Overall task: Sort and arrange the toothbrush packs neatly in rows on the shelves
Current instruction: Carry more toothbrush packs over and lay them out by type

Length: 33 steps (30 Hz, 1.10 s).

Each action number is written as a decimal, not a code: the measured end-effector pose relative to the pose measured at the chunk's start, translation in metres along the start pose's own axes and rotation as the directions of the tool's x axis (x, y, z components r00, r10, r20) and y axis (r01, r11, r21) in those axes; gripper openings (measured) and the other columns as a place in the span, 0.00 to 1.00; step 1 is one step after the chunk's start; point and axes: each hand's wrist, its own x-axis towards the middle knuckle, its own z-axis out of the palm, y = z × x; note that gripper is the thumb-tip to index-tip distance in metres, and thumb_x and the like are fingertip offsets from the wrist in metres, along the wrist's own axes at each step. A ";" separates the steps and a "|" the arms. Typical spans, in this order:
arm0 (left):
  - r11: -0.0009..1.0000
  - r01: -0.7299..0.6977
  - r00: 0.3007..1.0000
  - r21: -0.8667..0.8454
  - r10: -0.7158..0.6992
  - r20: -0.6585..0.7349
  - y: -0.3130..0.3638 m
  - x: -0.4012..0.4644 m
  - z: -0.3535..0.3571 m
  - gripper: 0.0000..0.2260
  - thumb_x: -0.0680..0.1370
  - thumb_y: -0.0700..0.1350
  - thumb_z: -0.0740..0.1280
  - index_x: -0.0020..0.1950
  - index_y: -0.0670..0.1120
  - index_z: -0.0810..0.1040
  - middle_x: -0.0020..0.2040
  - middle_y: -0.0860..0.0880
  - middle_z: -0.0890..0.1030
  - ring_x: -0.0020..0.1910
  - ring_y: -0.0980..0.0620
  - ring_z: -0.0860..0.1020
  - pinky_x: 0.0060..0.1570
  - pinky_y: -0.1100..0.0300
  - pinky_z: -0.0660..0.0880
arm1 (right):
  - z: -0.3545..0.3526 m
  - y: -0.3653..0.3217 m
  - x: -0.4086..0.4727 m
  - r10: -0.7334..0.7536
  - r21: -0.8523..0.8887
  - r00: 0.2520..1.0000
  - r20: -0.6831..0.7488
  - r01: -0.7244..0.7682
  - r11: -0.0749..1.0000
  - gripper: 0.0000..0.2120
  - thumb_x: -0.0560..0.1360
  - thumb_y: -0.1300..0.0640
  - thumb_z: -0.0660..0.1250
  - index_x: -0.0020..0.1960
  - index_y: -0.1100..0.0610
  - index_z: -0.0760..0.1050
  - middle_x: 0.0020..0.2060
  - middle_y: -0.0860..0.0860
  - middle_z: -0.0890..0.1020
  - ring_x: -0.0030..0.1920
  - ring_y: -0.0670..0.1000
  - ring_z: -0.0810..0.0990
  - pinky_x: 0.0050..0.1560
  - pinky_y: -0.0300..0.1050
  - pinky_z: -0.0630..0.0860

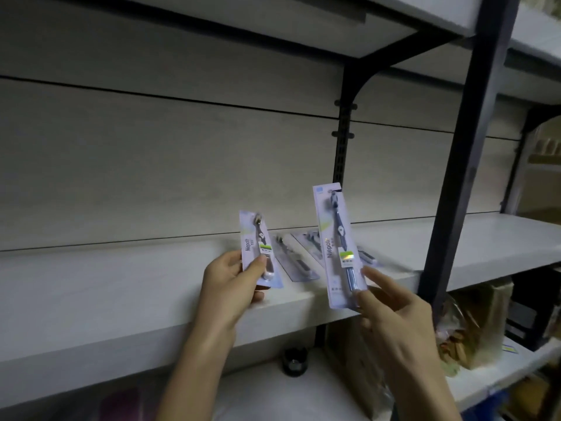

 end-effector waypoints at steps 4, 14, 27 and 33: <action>0.991 -0.028 1.000 0.133 0.026 0.013 -0.004 0.020 0.015 0.08 0.77 0.41 0.67 0.38 0.50 0.76 0.32 0.49 0.82 0.20 0.60 0.73 0.22 0.68 0.68 | 0.004 0.013 0.030 -0.037 -0.051 0.999 0.019 0.038 0.998 0.15 0.73 0.64 0.68 0.58 0.52 0.79 0.41 0.54 0.85 0.34 0.48 0.77 0.35 0.43 0.70; 0.920 0.059 0.998 0.388 -0.058 -0.014 -0.022 0.066 0.056 0.11 0.75 0.48 0.70 0.55 0.49 0.74 0.50 0.48 0.82 0.46 0.51 0.80 0.36 0.67 0.71 | 0.007 0.028 0.112 -0.059 -0.296 0.993 0.102 0.087 0.951 0.13 0.70 0.62 0.69 0.54 0.53 0.81 0.43 0.50 0.84 0.41 0.52 0.82 0.51 0.59 0.79; 0.631 0.120 0.988 0.766 0.000 -0.154 -0.036 0.076 0.066 0.11 0.72 0.57 0.70 0.51 0.54 0.80 0.47 0.54 0.82 0.52 0.52 0.78 0.51 0.61 0.72 | 0.002 0.029 0.146 -0.057 -0.306 0.969 0.239 0.131 0.943 0.10 0.70 0.61 0.69 0.50 0.55 0.83 0.33 0.48 0.83 0.35 0.51 0.79 0.48 0.55 0.80; 0.630 0.066 0.991 0.774 0.048 -0.123 -0.034 0.070 0.068 0.11 0.72 0.56 0.70 0.52 0.54 0.80 0.46 0.54 0.81 0.49 0.54 0.77 0.47 0.63 0.69 | 0.000 0.027 0.143 -0.071 -0.238 0.968 0.240 0.129 0.962 0.07 0.70 0.59 0.70 0.45 0.50 0.83 0.28 0.47 0.81 0.35 0.51 0.81 0.45 0.57 0.80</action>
